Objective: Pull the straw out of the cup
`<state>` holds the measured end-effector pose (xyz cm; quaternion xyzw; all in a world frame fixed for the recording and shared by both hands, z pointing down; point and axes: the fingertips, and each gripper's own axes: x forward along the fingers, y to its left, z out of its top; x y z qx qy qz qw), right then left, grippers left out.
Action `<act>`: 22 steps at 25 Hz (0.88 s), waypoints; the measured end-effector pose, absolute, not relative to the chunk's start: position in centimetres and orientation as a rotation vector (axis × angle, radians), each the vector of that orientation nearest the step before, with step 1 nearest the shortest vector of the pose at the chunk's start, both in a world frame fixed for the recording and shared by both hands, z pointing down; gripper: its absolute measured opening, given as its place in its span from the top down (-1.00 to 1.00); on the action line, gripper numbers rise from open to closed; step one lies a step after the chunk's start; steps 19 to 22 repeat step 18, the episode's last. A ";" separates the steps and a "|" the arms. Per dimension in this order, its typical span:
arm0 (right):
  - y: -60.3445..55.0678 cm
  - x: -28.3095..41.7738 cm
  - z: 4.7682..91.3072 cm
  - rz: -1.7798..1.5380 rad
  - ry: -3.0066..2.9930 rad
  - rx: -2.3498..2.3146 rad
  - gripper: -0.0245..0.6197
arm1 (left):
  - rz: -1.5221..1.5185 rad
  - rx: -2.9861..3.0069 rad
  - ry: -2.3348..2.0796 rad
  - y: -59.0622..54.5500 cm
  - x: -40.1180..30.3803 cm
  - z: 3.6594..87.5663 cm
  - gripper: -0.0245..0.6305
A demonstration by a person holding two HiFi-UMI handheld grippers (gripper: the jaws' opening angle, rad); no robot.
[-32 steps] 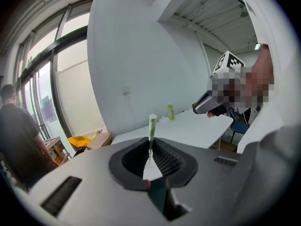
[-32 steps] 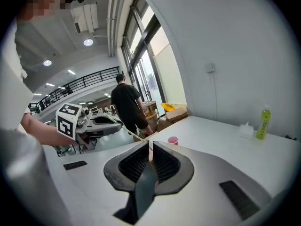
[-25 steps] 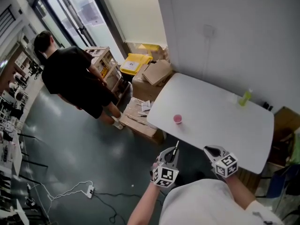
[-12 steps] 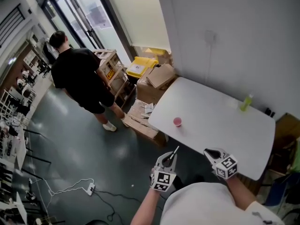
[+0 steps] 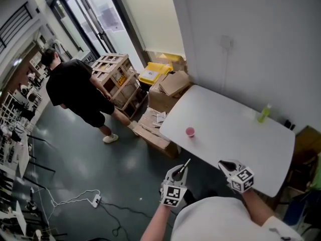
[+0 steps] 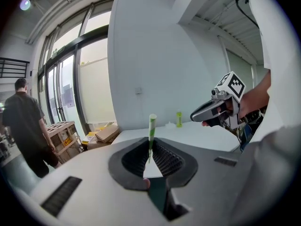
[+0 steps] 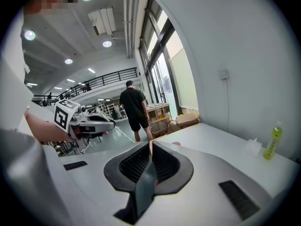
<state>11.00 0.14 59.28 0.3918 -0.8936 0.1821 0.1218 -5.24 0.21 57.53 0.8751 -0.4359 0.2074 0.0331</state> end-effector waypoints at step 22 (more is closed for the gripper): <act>-0.3 10.5 59.2 0.525 -2.611 1.140 0.78 | 0.639 2.695 -1.338 0.1 -5.6 57.7 0.85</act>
